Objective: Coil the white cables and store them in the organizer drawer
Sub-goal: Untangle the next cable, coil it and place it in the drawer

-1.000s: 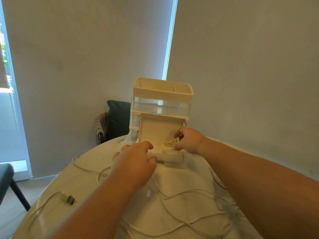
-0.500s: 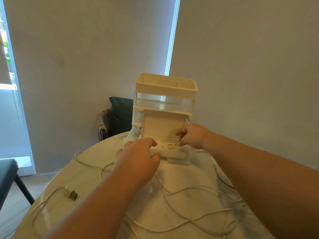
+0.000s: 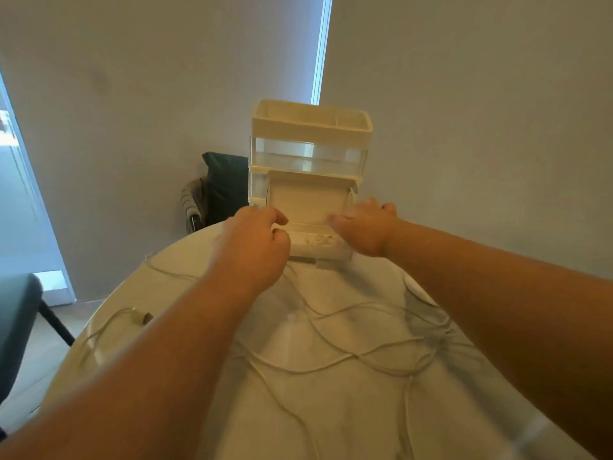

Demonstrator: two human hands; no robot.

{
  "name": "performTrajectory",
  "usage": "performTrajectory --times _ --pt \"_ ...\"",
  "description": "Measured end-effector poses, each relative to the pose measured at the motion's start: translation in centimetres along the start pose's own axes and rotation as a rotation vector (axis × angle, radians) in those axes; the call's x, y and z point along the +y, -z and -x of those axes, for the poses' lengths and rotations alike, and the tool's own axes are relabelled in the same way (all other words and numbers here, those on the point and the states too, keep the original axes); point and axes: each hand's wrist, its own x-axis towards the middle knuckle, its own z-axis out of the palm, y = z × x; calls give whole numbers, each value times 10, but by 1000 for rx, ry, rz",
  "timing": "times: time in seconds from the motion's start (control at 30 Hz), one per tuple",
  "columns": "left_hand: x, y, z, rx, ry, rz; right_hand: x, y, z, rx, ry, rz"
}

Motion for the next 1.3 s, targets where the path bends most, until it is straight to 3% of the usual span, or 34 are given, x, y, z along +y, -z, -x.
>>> performTrajectory --times 0.1,0.2,0.33,0.43,0.53,0.7,0.83,1.1,1.23,1.3 --pt "5 8 4 90 -21 72 9 16 37 124 -45 -495" --pt "17 18 13 51 -33 189 9 30 104 50 -12 -663" --pt "34 22 31 -216 -85 141 -11 23 181 -76 69 -670" --pt "46 19 44 -327 -83 183 -28 -2 215 -99 95 -664" --pt "60 21 57 -334 -75 278 -32 -25 226 -78 88 -699" --pt "75 37 81 -291 -155 82 -24 -42 228 -181 213 -580" --pt "70 40 113 -300 -211 48 -21 -43 225 -125 222 -487" --pt "54 31 131 -447 -355 -153 7 -51 222 -122 145 -452" --pt "58 10 137 -722 -418 -350 17 -49 220 -122 70 -444" --pt "59 0 135 -714 -455 -384 23 -43 220 -133 77 -453"
